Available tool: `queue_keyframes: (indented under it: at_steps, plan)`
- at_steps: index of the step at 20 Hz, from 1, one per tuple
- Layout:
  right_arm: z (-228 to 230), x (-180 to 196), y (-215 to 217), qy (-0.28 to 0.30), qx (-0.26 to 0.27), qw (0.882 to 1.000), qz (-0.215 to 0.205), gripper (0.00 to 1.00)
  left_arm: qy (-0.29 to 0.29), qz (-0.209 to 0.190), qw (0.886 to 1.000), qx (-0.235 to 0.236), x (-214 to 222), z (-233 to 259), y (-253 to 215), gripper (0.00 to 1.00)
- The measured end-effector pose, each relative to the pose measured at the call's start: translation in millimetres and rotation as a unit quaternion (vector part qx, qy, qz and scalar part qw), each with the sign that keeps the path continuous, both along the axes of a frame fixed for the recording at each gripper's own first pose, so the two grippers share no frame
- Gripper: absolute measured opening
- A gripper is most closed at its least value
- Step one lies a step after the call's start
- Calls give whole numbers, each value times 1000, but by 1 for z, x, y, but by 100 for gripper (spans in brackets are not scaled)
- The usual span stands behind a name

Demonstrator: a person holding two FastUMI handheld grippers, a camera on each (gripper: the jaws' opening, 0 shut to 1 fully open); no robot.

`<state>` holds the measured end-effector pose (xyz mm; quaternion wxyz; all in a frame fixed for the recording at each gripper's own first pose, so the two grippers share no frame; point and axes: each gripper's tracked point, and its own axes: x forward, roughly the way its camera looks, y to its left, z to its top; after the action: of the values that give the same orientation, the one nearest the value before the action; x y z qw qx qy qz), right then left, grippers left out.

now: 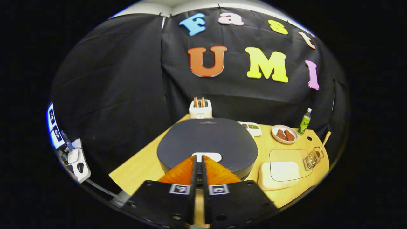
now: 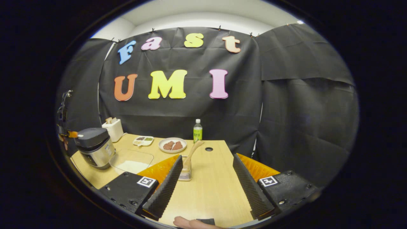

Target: Close the left gripper, press the button to open the rice cooker; take a wooden spoon from the chopstick holder with the right hand, scoop a spoonful of rice and pour it into the rice cooker, then put the wooden spoon back into the chopstick holder.

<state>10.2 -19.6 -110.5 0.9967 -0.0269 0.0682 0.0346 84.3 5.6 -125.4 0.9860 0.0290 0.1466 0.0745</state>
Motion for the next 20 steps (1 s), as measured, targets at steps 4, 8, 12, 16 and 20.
queue_keyframes:
  at_steps: [4, 8, 12, 16, 20]
  plan:
    - [-7, 8, 1, 4, 7, 1000, 0, 94, -68, -4, 998, 3, -30, 38, -6, 97]
    - [-14, 32, 9, -1, 16, 1000, 7, 94, -103, -51, 993, -10, -67, 40, -32, 96]
    - [-26, 64, 22, 9, 29, 999, 14, 100, -138, -76, 988, -3, -99, 44, -40, 96]
    - [-48, 103, 34, 27, 61, 998, 10, 100, -139, -86, 986, 2, -124, 38, -47, 96]
    - [-60, 148, 41, 13, 71, 997, 10, 100, -159, -105, 982, -4, -140, 42, -53, 95]
